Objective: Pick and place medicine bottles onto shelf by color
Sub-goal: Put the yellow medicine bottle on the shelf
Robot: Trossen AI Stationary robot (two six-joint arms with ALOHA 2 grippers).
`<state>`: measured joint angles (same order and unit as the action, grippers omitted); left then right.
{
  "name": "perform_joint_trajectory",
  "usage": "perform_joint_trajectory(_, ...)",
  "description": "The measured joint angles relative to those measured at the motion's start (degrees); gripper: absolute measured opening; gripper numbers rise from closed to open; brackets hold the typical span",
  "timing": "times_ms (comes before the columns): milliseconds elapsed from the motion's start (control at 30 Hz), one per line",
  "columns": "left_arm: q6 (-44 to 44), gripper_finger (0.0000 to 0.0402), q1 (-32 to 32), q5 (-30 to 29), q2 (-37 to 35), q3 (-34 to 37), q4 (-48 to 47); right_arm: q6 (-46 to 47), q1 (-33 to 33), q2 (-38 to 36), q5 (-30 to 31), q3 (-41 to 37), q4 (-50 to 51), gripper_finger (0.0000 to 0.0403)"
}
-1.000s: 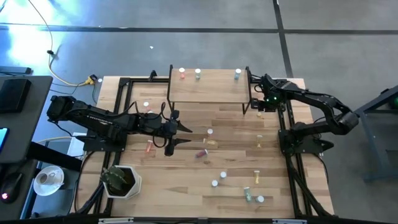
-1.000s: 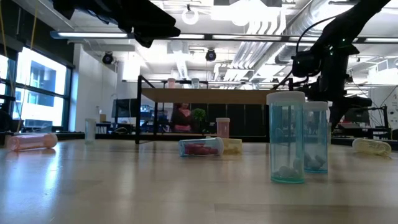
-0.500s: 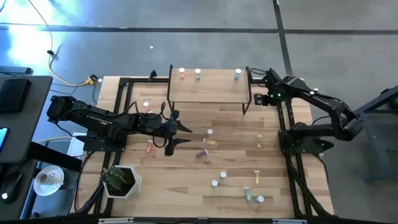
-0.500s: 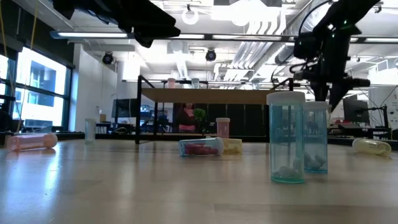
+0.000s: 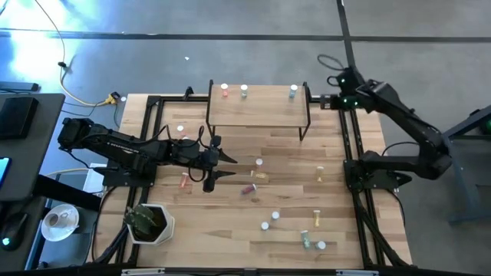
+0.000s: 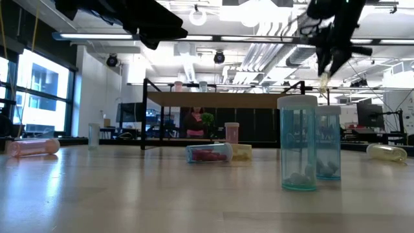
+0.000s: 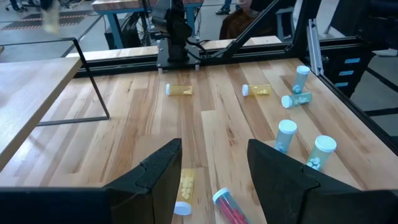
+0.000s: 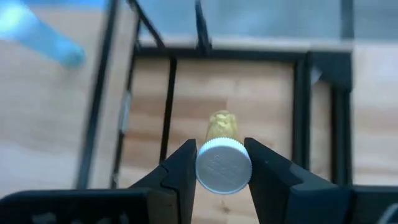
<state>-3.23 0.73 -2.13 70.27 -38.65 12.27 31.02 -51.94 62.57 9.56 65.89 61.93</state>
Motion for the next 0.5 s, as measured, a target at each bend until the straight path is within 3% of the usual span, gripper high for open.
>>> perform_joint_trajectory(267, 0.0, 0.0174, 0.0, 0.0, 0.0, 0.0, 0.0, -1.5, 0.0, 0.0, 1.8, 9.3, -0.4, 0.0109)
perform_joint_trajectory(500, 0.0, 0.0174, 0.0, 0.0, 0.0, 0.0, 0.0, -1.5, 0.0, 0.0, 0.3, 11.4, -4.7, 0.011)
